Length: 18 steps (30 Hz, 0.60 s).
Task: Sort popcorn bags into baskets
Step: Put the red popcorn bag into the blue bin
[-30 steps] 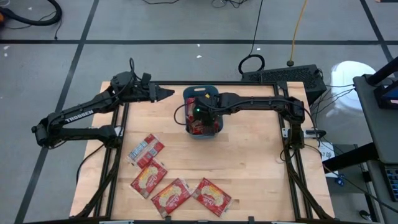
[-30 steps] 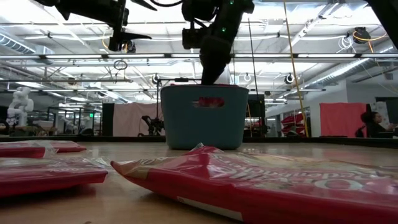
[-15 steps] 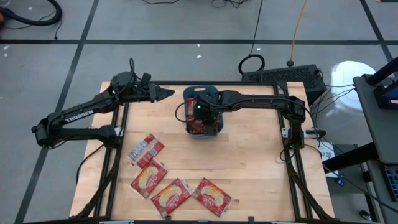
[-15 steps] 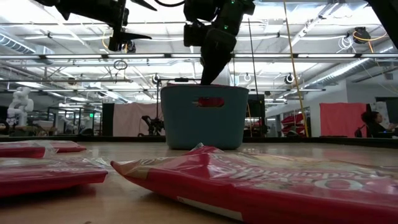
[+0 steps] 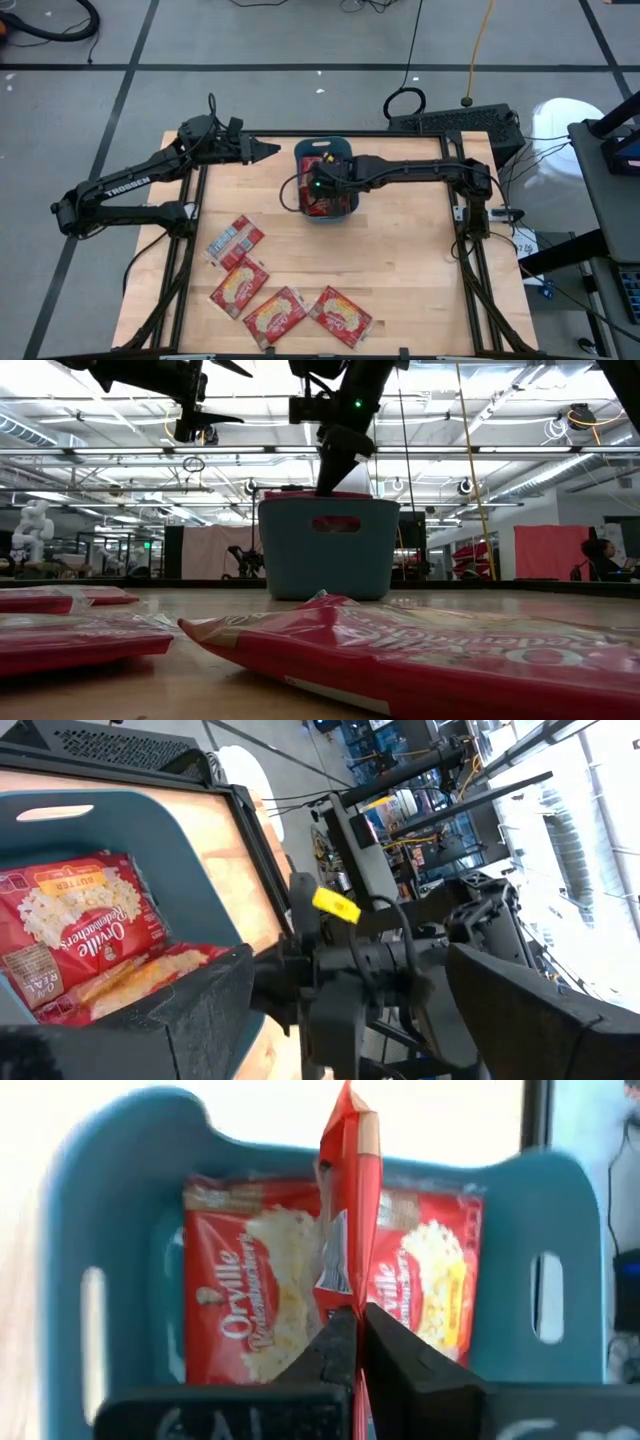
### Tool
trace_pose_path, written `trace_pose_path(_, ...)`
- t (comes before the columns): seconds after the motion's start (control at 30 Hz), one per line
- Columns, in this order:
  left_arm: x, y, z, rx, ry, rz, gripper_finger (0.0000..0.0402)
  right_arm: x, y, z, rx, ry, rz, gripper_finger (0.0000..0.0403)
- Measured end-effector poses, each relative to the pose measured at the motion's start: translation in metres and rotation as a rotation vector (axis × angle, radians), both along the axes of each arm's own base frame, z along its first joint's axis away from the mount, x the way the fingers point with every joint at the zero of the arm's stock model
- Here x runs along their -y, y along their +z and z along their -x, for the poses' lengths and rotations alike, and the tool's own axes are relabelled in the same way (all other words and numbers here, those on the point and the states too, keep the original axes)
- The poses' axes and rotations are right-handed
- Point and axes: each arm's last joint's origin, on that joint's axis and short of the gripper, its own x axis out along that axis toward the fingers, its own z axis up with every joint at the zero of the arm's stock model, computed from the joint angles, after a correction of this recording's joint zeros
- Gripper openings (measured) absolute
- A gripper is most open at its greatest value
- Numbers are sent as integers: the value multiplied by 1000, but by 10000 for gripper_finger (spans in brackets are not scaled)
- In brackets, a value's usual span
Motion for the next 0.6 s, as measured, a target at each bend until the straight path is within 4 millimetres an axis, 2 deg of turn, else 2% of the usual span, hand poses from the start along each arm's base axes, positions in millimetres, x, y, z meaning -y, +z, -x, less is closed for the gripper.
trace_pose_path(0.1, 0, 0, 0, 0, 0, 0, 333, -3, -1, 1, -17, 29, 0, 1)
trace_pose_path(0.33, 0, 0, 0, -2, -1, -9, 333, -6, -7, 2, -37, 39, -137, 11)
trace_pose_path(0.6, 0, 0, 0, -3, -2, -16, 333, 4, -7, 4, -17, -5, -316, 59)
